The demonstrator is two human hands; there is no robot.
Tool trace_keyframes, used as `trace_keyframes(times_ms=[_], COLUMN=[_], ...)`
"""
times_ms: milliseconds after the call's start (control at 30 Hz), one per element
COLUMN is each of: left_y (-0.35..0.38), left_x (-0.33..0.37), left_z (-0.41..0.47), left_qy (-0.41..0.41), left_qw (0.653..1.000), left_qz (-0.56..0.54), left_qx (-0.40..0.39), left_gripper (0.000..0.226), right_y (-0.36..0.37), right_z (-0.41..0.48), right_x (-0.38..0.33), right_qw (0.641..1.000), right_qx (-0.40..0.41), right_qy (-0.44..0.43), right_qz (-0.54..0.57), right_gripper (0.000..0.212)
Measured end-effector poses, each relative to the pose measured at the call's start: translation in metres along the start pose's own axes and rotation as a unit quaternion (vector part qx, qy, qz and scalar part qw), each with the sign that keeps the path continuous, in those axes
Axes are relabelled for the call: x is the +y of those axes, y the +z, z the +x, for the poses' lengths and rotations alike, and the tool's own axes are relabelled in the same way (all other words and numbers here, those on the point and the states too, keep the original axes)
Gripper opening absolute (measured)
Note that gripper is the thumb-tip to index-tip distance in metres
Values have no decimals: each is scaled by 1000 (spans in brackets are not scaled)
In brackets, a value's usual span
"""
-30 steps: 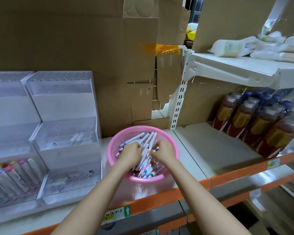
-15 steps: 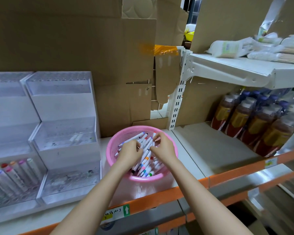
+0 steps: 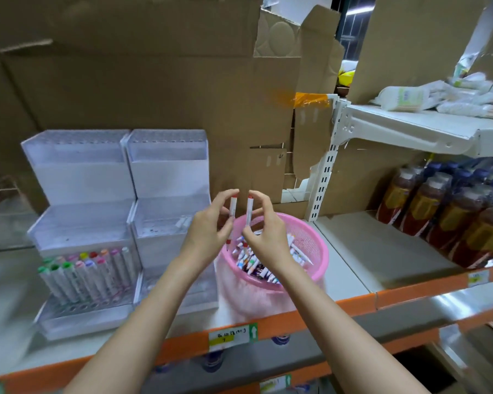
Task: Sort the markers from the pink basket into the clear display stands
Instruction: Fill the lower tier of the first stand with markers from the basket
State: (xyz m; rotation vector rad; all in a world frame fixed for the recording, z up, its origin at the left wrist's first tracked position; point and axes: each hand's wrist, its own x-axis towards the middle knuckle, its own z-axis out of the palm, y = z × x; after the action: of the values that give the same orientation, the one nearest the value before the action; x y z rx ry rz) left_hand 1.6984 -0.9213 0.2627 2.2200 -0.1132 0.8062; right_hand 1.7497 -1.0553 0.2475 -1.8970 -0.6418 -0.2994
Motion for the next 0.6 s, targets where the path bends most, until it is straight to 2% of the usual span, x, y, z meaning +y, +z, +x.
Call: trace_keyframes(times_ms=[167,300,400,600], left_y=[-63,-116,-148,-177], left_x=[-10,-29,-48,-74], left_z=[-22,-46,-61,-77], left_qy=[-20,-24,-46,-83], left_qw=[999,998,995,991], left_qz=[-10,23,34,-28], left_qx=[33,54,82,100], left_gripper=[47,45,42,35], right_y=[49,89,117,162], right_z=[-9,-22,-32,-39], right_x=[-40,-68,-84,-93], right_qw=[998,996,994,995], right_qx=[-32,-34,-54,-63], right_qy=[-32,-52,-48,-57], right_qz=[37,66,86,55], right_gripper=[63,50,47,47])
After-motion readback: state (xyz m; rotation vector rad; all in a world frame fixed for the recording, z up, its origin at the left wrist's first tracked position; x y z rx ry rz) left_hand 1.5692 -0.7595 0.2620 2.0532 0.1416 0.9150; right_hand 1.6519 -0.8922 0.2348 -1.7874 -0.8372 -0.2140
